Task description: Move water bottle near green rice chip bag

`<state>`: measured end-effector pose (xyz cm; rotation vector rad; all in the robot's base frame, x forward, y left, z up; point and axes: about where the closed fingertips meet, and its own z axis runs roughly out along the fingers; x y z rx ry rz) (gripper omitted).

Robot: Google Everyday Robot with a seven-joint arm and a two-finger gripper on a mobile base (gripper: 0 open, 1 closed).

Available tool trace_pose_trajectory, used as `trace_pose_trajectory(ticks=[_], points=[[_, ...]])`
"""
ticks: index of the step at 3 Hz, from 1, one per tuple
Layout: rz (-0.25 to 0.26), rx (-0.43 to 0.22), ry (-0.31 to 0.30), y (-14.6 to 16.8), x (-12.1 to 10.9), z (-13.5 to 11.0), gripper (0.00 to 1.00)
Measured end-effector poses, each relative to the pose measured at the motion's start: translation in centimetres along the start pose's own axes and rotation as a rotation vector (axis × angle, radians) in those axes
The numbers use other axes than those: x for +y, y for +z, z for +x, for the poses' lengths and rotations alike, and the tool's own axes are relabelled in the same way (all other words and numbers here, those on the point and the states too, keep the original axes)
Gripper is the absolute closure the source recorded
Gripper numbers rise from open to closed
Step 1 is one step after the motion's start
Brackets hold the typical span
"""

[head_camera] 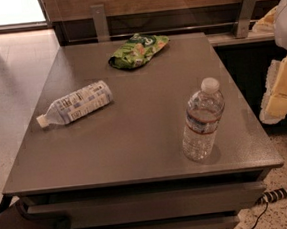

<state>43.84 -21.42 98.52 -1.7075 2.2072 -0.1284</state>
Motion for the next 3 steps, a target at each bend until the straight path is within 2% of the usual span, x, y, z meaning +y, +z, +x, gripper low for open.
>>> trace_pose_trajectory(ticks=[1, 2, 3], points=[[0.000, 0.000, 0.000, 0.0, 0.0, 0.0, 0.00], [-0.005, -0.037, 0.000, 0.1, 0.2, 0.1, 0.00], [-0.004, -0.195, 0.002, 1.2, 1.0, 1.6, 0.00]])
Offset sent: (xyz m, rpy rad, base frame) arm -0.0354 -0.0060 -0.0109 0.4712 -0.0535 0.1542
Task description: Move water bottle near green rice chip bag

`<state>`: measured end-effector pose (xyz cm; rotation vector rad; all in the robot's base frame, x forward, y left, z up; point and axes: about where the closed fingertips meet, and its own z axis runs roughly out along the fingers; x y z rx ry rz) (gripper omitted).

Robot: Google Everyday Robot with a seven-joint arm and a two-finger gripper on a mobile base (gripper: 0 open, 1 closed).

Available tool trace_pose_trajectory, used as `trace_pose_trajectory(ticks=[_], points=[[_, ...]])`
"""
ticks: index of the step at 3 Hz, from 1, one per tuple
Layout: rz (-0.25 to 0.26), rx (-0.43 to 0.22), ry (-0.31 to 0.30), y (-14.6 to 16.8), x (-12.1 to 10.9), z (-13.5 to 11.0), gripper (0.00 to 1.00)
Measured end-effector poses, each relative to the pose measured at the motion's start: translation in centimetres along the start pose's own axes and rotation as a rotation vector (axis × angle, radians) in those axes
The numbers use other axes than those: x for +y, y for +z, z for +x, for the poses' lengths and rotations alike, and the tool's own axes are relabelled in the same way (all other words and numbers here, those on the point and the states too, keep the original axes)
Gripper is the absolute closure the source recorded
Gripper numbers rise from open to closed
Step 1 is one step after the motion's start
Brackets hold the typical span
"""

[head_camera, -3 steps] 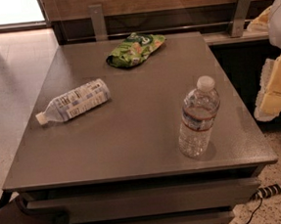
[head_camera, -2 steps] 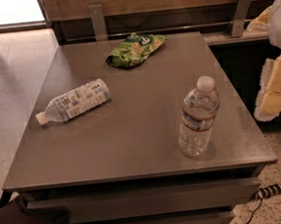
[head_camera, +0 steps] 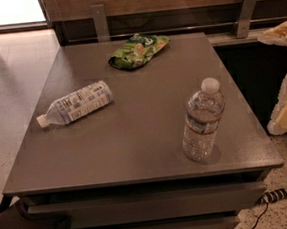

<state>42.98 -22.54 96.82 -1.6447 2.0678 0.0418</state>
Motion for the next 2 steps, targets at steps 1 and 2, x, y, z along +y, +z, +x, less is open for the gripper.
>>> trace_pose_trajectory(ticks=[1, 2], points=[[0.022, -0.178, -0.008, 1.3, 0.6, 1.9, 0.00], [0.024, -0.370, -0.036, 2.6, 1.3, 1.7, 0.00]])
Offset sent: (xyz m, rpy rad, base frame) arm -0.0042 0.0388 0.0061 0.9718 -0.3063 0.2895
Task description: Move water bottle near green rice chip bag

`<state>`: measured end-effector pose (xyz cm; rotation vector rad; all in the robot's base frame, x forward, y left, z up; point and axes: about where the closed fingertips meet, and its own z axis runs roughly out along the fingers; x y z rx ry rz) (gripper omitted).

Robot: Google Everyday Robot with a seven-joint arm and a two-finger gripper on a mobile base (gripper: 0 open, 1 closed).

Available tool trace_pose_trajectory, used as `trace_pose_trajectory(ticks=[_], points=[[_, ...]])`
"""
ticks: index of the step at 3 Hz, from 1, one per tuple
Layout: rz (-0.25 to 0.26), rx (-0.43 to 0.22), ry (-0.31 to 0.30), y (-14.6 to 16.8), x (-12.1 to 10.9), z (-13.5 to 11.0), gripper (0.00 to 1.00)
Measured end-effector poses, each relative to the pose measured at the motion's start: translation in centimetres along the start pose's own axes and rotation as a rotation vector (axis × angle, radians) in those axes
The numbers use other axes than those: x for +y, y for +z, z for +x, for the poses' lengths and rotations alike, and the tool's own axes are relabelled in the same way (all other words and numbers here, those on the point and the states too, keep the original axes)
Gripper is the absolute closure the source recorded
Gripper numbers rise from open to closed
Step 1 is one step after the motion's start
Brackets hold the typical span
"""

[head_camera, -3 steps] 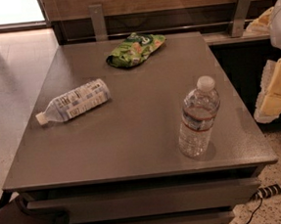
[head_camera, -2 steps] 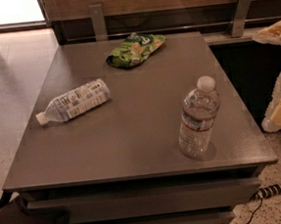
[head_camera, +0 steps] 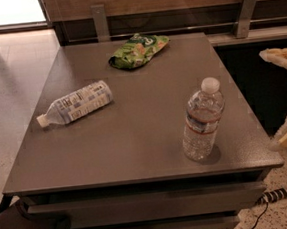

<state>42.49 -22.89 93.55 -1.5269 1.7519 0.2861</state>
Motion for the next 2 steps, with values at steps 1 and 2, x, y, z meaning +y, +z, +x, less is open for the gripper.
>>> trace_pose_trajectory(ticks=[1, 2], points=[[-0.011, -0.250, 0.000, 1.5, 0.2, -1.5, 0.00], [-0.036, -0.477, 0.047, 2.0, 0.0, -4.2, 0.00]])
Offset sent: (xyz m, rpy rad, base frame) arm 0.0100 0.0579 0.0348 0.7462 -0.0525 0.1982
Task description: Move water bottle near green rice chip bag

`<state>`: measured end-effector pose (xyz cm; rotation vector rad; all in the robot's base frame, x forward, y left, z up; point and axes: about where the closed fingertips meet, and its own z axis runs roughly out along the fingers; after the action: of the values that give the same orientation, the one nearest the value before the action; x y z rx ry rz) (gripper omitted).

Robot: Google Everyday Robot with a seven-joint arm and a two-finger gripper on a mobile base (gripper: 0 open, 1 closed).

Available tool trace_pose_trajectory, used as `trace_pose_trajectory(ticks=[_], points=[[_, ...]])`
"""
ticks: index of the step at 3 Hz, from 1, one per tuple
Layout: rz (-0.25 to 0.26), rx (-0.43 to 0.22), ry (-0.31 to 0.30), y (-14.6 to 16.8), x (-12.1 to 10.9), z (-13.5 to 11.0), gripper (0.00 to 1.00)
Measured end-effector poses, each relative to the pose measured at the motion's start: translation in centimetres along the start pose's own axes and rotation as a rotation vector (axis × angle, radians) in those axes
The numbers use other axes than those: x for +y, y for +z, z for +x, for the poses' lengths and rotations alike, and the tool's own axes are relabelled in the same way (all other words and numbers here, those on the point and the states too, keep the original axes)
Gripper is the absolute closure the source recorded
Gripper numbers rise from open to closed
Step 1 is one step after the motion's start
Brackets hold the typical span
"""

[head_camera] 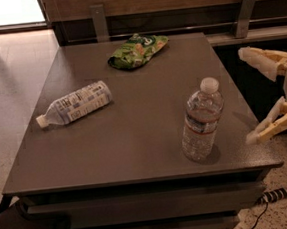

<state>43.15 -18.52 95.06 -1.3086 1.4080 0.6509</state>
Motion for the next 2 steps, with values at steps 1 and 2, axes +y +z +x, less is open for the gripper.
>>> trace_pose_trajectory(ticks=[1, 2], points=[[-0.026, -0.114, 0.054, 1.2, 0.2, -1.2, 0.00], [-0.064, -0.149, 0.115, 2.8, 0.6, -1.1, 0.00]])
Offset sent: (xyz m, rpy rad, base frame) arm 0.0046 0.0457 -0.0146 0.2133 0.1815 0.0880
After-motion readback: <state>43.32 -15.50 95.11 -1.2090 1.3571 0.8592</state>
